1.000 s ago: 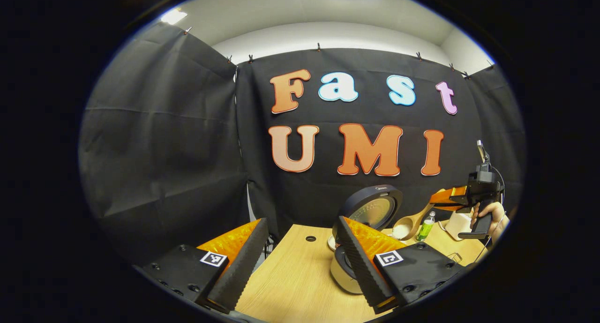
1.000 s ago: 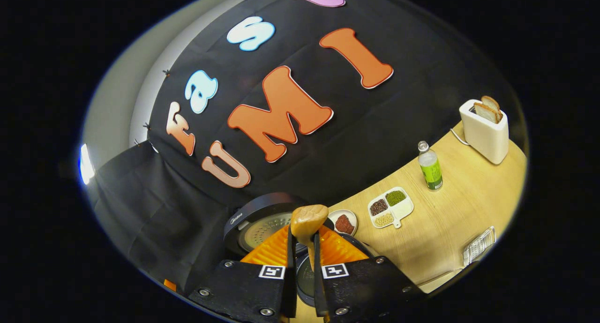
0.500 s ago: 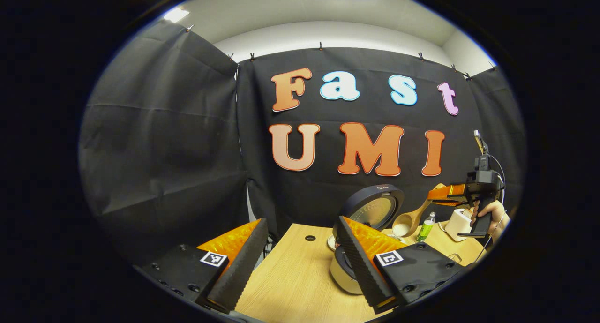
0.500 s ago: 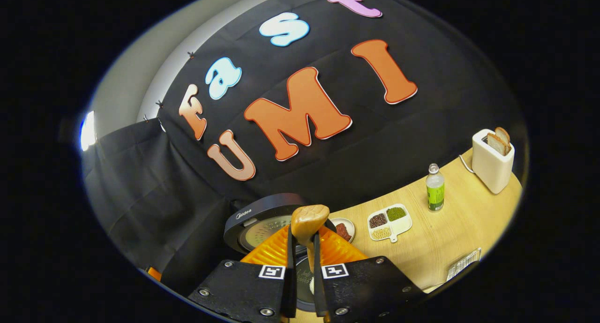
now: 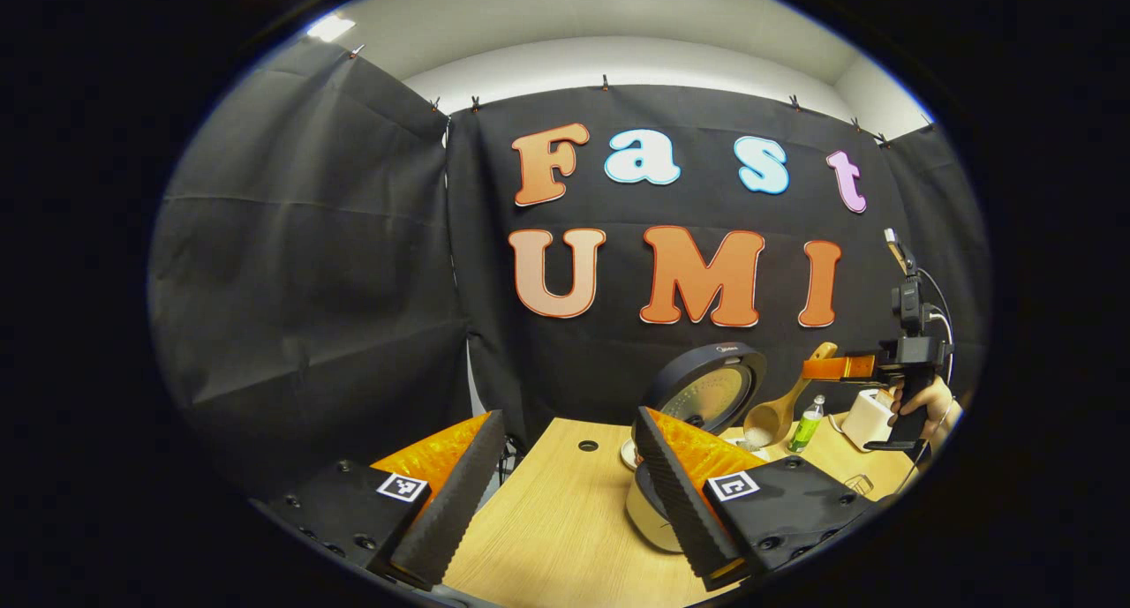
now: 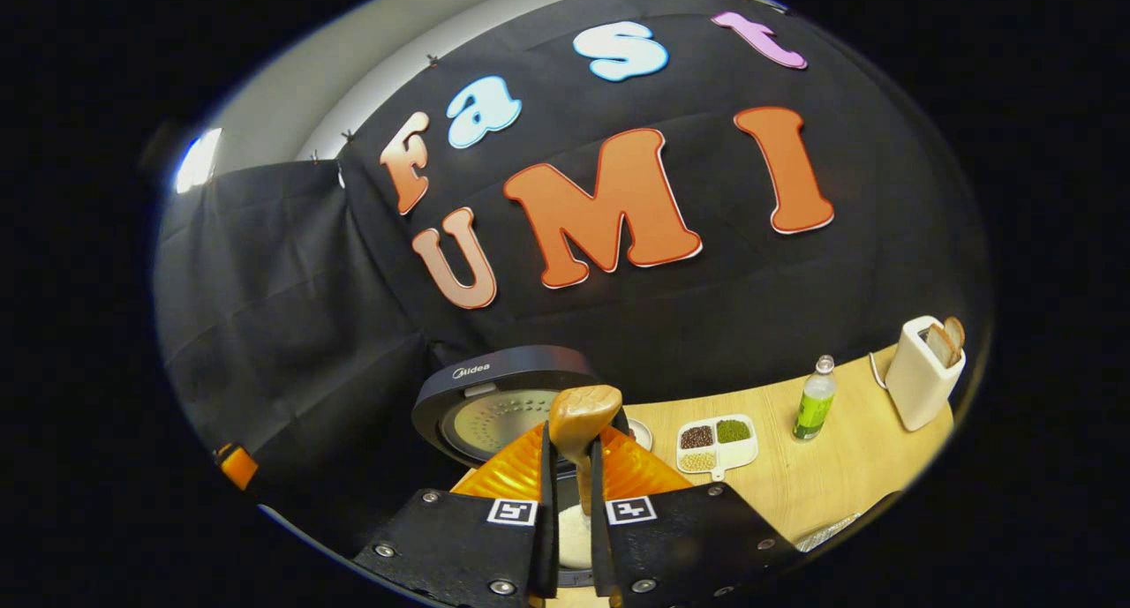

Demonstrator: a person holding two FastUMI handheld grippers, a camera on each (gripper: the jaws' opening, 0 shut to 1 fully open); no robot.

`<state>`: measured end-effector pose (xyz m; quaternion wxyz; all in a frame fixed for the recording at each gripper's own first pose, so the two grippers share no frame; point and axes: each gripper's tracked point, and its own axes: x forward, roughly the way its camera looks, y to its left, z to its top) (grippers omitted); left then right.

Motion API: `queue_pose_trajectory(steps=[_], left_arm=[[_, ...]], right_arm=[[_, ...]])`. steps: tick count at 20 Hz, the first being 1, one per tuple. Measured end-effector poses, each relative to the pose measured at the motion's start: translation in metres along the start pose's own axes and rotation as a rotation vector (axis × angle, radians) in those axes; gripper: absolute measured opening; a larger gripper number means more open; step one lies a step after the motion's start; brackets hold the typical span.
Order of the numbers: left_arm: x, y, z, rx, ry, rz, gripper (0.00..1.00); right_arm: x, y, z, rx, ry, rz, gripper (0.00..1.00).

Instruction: Close the left gripper, press the button to open the rice cooker; take a wooden spoon from the chopstick holder with the right hand, scoop a spoonful of rice and pour it into the rice cooker, then put the wooden spoon back into the chopstick holder.

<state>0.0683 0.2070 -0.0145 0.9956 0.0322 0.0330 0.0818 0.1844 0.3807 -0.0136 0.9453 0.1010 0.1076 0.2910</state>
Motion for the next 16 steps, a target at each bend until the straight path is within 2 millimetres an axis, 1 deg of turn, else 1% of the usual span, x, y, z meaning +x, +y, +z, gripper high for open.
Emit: queue_pose_trajectory(steps=[8,12,14,16], left_arm=[[-0.004,0.004,-0.001,0.010,0.010,0.004,0.97],[-0.010,0.012,-0.003,0.009,0.013,0.007,0.97],[-0.012,0.014,-0.006,0.004,0.017,0.008,0.97],[-0.016,0.017,-0.006,-0.002,0.017,0.009,0.97]], right_arm=[[-0.002,0.022,-0.006,-0.215,-0.015,0.045,0.14],[-0.003,0.033,-0.015,-0.319,-0.013,0.056,0.14],[-0.005,0.034,-0.020,-0.383,-0.010,0.043,0.14],[-0.005,0.034,-0.026,-0.410,-0.001,0.032,0.14]])
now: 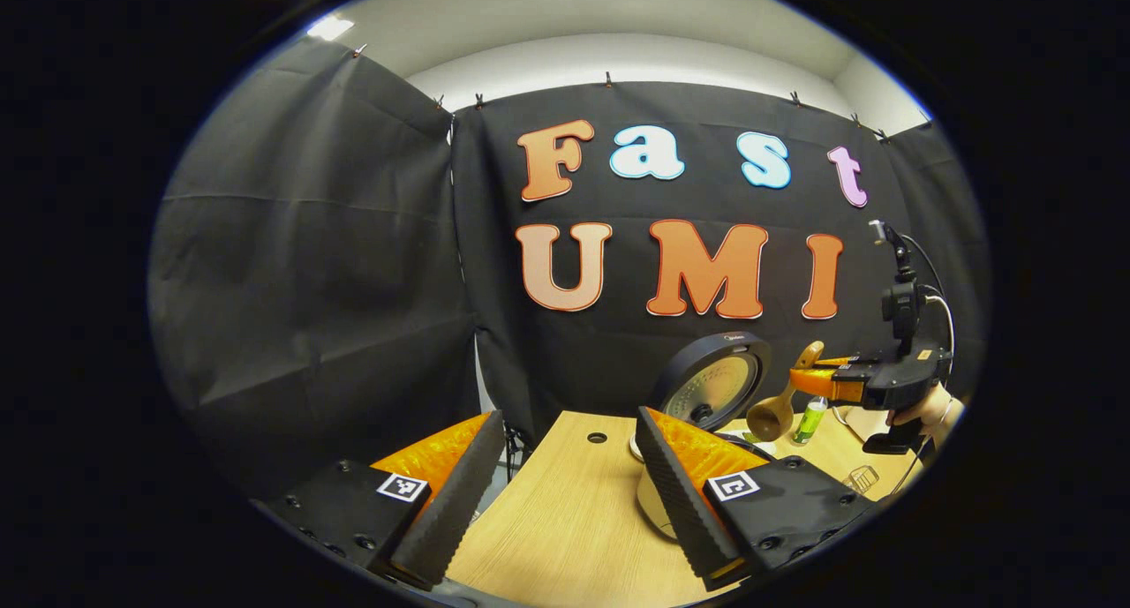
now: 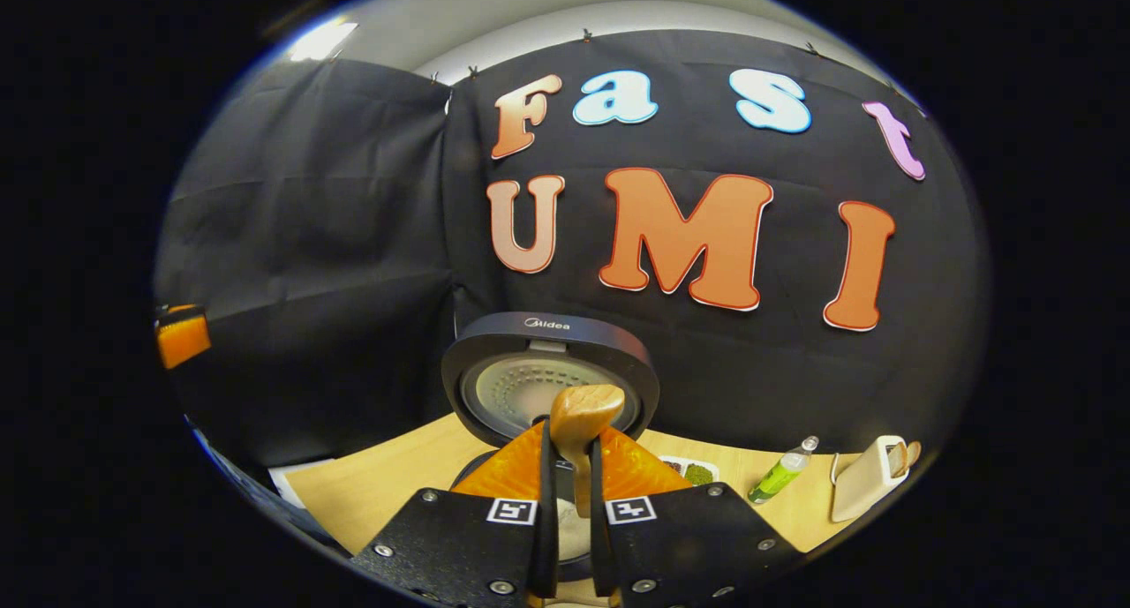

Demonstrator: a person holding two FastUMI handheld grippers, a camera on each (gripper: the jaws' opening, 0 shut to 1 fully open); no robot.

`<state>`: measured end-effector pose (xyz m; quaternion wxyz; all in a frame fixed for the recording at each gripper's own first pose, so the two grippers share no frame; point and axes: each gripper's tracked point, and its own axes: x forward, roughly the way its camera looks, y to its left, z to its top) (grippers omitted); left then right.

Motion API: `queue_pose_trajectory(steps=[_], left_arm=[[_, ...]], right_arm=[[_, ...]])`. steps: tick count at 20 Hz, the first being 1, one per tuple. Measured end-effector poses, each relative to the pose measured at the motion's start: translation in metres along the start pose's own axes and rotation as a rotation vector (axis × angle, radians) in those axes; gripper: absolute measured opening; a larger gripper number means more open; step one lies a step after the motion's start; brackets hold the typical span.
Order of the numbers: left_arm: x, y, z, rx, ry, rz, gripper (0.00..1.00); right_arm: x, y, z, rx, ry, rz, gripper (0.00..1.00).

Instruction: Close the left gripper, press the button to open the rice cooker; take a wooden spoon from the chopstick holder with the right hand, scoop a spoonful of rice and pour it into the rice cooker, then put the wooden spoon back into the chopstick holder.

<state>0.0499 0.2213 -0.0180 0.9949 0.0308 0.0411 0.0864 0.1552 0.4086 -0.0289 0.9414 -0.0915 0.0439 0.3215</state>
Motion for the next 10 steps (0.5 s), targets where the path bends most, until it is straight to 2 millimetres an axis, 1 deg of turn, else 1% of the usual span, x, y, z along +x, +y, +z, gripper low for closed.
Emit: queue_pose_trajectory(steps=[3,5,7,10], left_arm=[[-0.007,0.009,-0.004,-0.005,0.004,0.006,0.97],[-0.011,0.014,-0.004,-0.010,0.002,0.008,0.97],[-0.016,0.019,0.000,-0.014,-0.010,0.009,0.97],[-0.023,0.021,0.005,-0.017,-0.026,-0.006,0.97]], right_arm=[[-0.001,0.004,-0.002,0.047,0.008,-0.004,0.14],[-0.007,0.001,0.000,0.101,0.006,-0.015,0.14],[-0.017,-0.006,0.003,0.136,0.006,-0.031,0.14],[-0.041,-0.026,0.007,0.147,-0.012,-0.082,0.14]])
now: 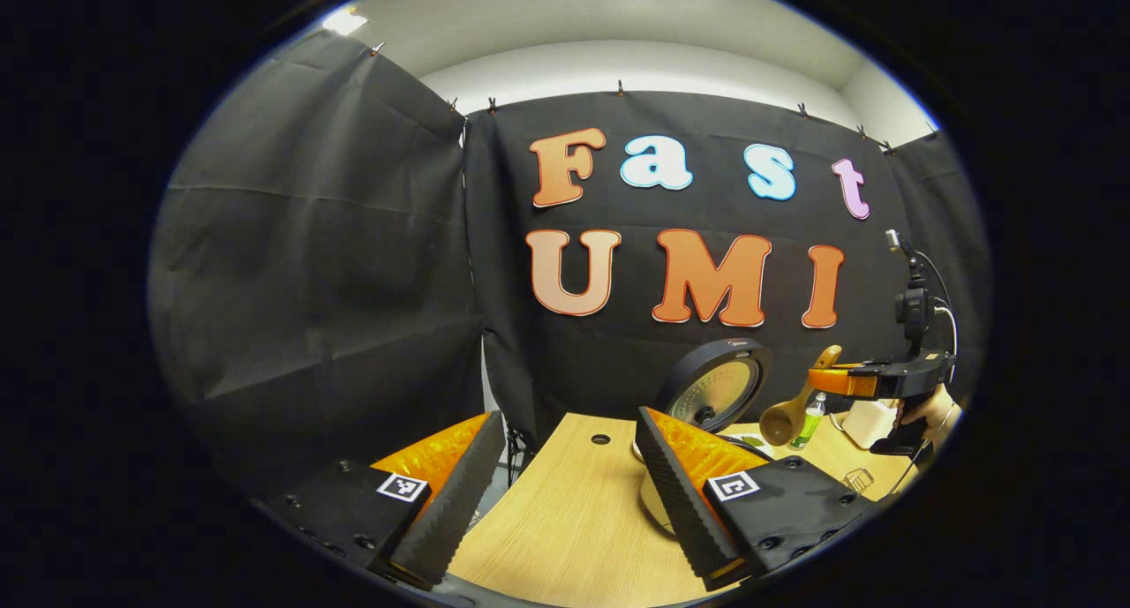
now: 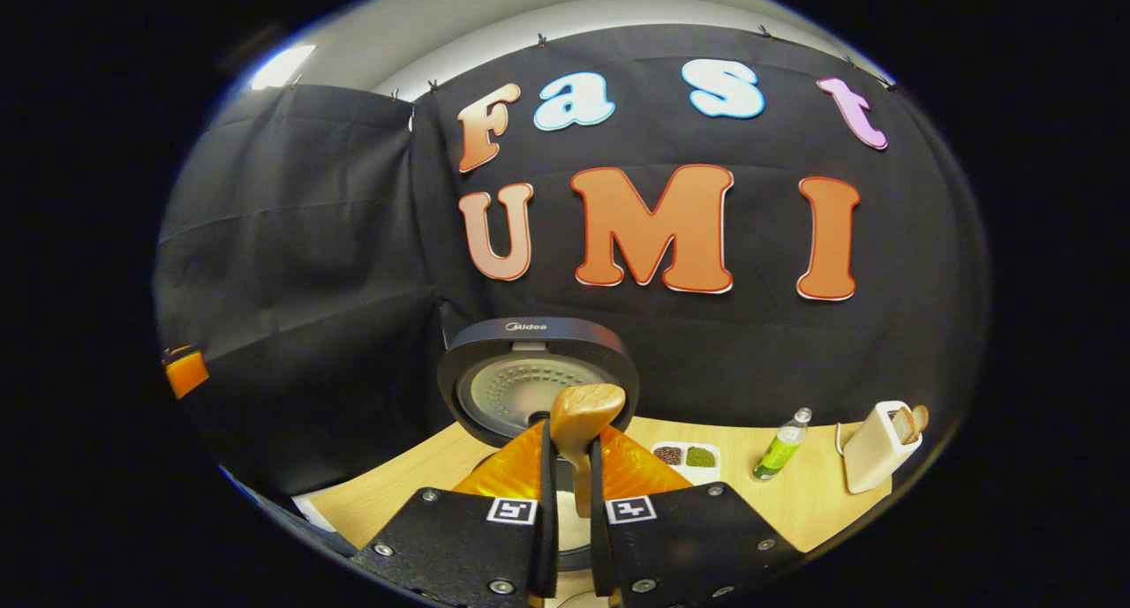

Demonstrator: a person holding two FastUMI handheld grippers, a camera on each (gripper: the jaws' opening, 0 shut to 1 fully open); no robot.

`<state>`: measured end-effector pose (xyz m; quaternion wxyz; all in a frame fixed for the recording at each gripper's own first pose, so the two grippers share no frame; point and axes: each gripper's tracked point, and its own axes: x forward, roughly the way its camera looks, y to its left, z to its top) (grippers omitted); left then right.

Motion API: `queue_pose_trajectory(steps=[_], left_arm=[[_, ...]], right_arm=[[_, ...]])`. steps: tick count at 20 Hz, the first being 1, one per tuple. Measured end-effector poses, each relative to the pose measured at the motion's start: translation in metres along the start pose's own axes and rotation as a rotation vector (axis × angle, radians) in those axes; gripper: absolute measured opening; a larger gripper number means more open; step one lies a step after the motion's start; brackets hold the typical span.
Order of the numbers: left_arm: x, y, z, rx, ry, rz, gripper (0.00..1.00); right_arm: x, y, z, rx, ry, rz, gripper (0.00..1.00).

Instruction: Close the left gripper, press the button to open the rice cooker; take a wooden spoon from the chopstick holder with the right hand, scoop a spoonful of rice and pour it into the rice cooker, then put the wooden spoon back into the chopstick holder.

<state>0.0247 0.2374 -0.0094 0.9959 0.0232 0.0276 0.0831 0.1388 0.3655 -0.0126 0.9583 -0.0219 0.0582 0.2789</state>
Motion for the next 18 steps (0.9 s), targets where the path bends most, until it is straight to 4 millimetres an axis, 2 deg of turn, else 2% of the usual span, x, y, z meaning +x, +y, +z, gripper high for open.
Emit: queue_pose_trajectory(steps=[3,6,13,14,15,18], left_arm=[[0.000,-0.004,0.001,-0.007,-0.008,-0.026,0.99],[0.002,-0.012,-0.002,0.003,-0.009,-0.054,0.98],[0.010,-0.034,-0.013,0.009,0.006,-0.116,0.97],[0.011,-0.036,-0.013,0.014,0.007,-0.117,0.97],[0.012,-0.038,-0.012,0.022,0.004,-0.116,0.97],[0.011,-0.050,-0.012,0.028,0.005,-0.138,0.97]], right_arm=[[-0.027,-0.026,-0.003,0.040,-0.006,-0.053,0.14],[-0.059,-0.064,-0.013,0.071,-0.004,-0.140,0.14],[-0.128,-0.151,-0.070,0.152,0.052,-0.344,0.14],[-0.135,-0.160,-0.079,0.164,0.055,-0.362,0.10],[-0.138,-0.168,-0.088,0.176,0.058,-0.380,0.14],[-0.142,-0.191,-0.119,0.225,0.088,-0.417,0.14]])
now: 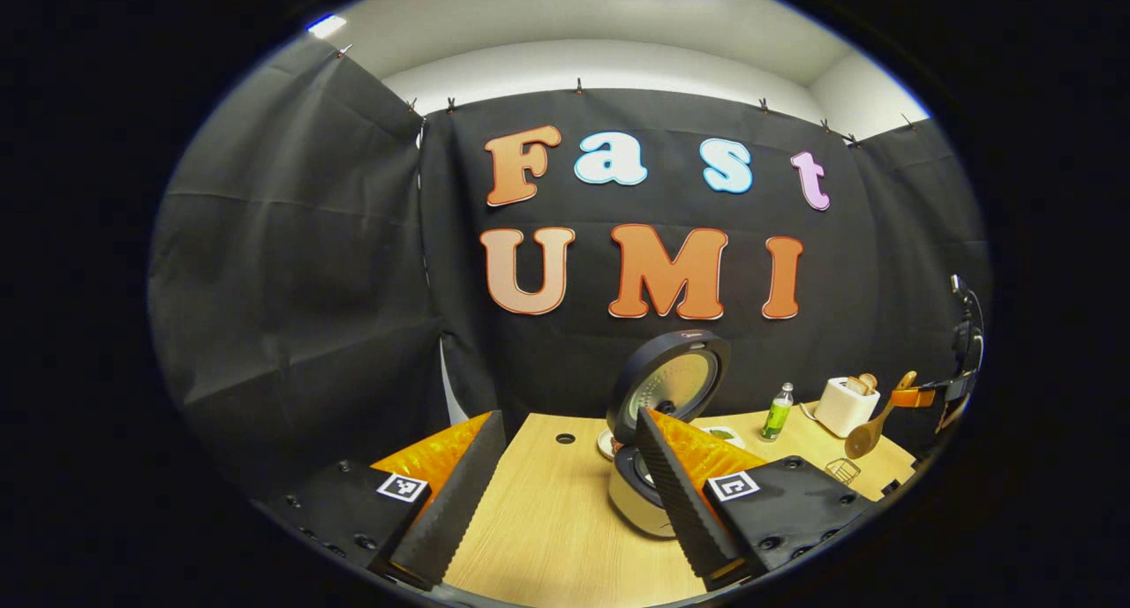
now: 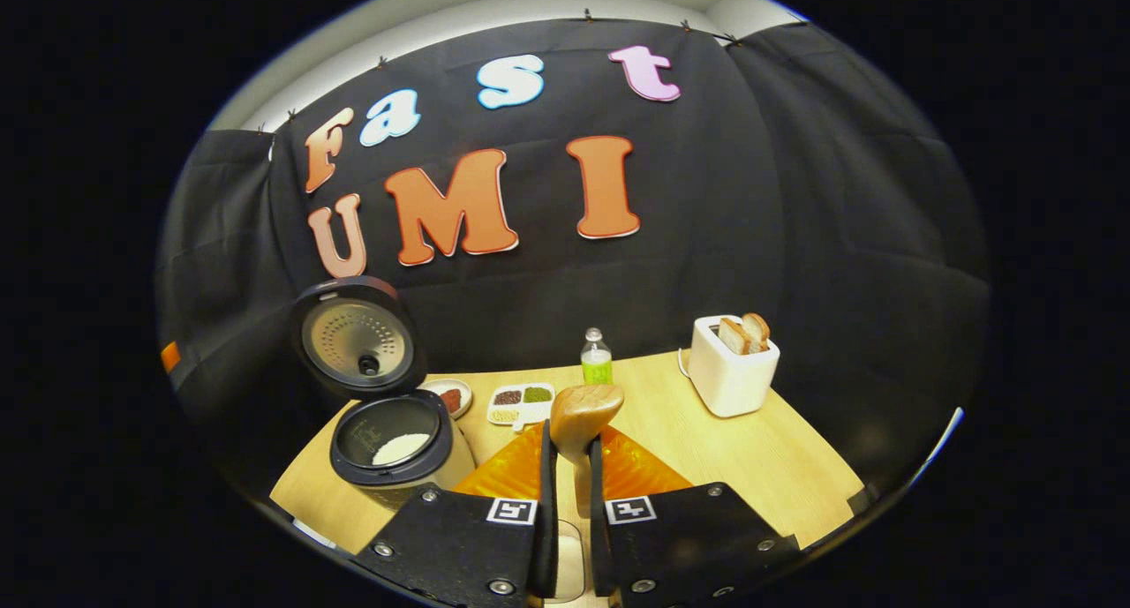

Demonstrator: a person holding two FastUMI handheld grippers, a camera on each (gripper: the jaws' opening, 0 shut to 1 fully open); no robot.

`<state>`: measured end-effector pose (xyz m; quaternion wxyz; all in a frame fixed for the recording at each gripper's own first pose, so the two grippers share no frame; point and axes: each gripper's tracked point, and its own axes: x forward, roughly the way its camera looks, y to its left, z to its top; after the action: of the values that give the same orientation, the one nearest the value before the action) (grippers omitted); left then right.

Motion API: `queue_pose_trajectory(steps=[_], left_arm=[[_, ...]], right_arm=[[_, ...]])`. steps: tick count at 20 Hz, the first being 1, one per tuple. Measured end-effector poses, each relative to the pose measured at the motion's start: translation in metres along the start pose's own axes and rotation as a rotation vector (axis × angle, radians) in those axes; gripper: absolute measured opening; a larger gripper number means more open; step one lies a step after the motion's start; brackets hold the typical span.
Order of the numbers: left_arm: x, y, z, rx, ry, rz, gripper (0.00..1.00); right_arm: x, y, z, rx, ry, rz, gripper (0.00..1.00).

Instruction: Close the left gripper, press the button to open the rice cooker; take a wooden spoon from the chopstick holder with the right hand, scoop a spoonful of rice and pour it into the rice cooker, then put the wooden spoon back into the chopstick holder.

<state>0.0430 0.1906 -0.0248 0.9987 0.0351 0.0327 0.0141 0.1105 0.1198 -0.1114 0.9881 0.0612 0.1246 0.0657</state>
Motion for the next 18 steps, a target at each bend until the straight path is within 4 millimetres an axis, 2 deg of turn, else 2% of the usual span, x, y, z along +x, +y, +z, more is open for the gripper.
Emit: queue_pose_trajectory(steps=[3,9,12,17,18], left_arm=[[0.003,-0.003,0.005,0.028,-0.014,0.003,0.98],[0.007,-0.021,0.006,0.034,-0.020,-0.001,1.00],[0.008,-0.026,0.004,0.031,-0.009,0.005,0.98],[0.013,-0.036,-0.003,0.026,0.012,0.016,0.98],[0.016,-0.039,-0.003,0.027,0.015,0.018,0.98]], right_arm=[[0.014,-0.014,-0.029,0.057,0.053,-0.007,0.14],[0.044,-0.027,-0.067,0.127,0.114,0.002,0.14],[0.051,-0.029,-0.084,0.175,0.158,0.038,0.14],[0.056,-0.043,-0.108,0.239,0.221,0.050,0.16],[0.056,-0.049,-0.105,0.262,0.203,0.042,0.17]])
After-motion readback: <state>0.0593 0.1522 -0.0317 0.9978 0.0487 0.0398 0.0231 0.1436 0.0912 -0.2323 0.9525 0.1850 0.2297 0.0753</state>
